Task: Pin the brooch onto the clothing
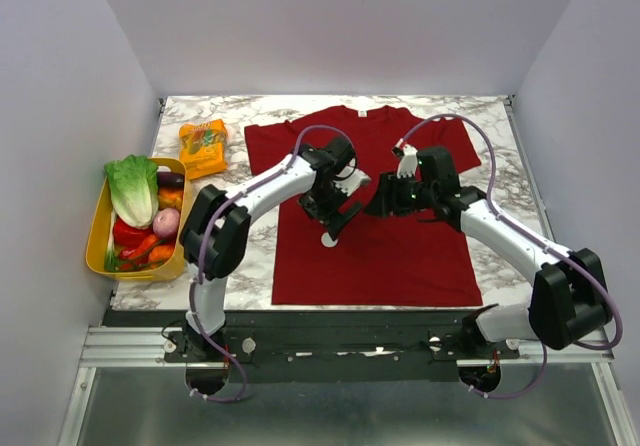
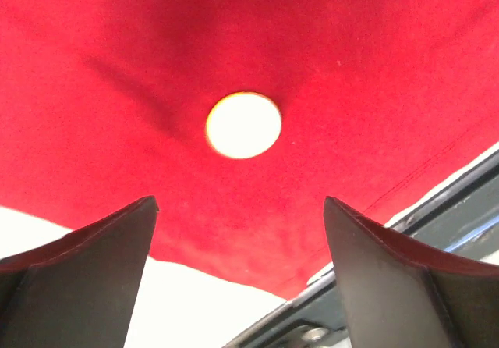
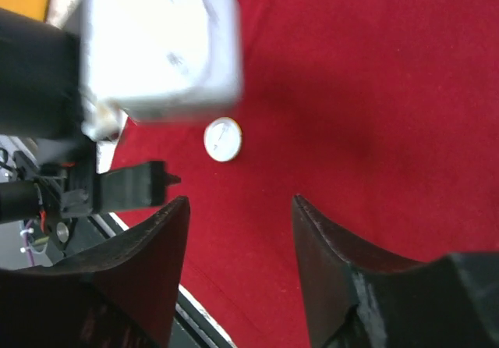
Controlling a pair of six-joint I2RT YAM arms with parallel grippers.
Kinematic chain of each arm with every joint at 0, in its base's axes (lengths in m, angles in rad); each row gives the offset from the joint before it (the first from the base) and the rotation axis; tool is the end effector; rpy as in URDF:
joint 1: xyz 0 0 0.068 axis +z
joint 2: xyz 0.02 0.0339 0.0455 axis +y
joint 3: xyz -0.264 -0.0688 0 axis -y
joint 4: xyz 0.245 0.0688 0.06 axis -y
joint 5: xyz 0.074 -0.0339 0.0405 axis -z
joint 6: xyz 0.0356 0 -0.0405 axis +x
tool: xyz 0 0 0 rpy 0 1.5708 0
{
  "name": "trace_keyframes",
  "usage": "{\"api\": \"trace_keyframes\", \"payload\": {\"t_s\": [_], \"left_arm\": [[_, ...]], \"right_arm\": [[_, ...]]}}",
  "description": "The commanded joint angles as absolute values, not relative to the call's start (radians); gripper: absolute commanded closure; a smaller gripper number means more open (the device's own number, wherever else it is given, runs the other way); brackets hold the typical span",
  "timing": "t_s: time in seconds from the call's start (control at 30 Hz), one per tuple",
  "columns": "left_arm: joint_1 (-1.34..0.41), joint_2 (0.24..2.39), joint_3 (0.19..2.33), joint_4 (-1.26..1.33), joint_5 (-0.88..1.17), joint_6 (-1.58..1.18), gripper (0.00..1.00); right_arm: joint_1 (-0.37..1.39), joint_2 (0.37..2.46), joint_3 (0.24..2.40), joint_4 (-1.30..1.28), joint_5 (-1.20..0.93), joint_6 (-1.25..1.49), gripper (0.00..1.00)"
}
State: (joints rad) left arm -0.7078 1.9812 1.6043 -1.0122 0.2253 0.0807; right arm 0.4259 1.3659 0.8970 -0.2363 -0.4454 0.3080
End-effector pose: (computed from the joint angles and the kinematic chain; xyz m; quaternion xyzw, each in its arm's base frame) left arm 0.2948 -0.2628 0.2143 0.3895 0.9097 -0.1343 0.0512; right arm 0.2603 0.1349 0.2460 -0.1446 0.8784 0.3339 0.3099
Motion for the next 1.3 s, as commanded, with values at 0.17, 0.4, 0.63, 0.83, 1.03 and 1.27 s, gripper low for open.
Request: {"api": "trace_keyframes", "payload": {"t_s": [0.17,0.4,0.63,0.83,1.03,1.27], "left_arm": [[-0.614,1.698,1.481,-0.787,0.178,-0.073,0.01],[-0.526,1.554,1.09,-0.43,0.478,-0.312,0.06],[-0.503,1.517,0.827,-0.138,0.61,-0.503,0.15],[-0.503,1.557,0.764,0.027,0.643,-0.594,0.4],[-0.505,1.629,0.785,0.051,0.64,-0.6,0.7],[-0.505,1.71,0.822,0.009,0.601,-0.558,0.91]], "right_arm": [[0.428,1.402,0.916,-0.213,-0.508,0.275,0.34],[0.48,1.565,0.997,-0.216,-0.568,0.288,0.47],[0.552,1.722,1.109,-0.221,-0.551,0.322,0.6],[0.577,1.857,1.204,-0.242,-0.503,0.331,0.75],[0.583,1.931,1.253,-0.267,-0.485,0.336,0.87],[0.589,1.971,1.249,-0.282,-0.472,0.336,0.96]]}}
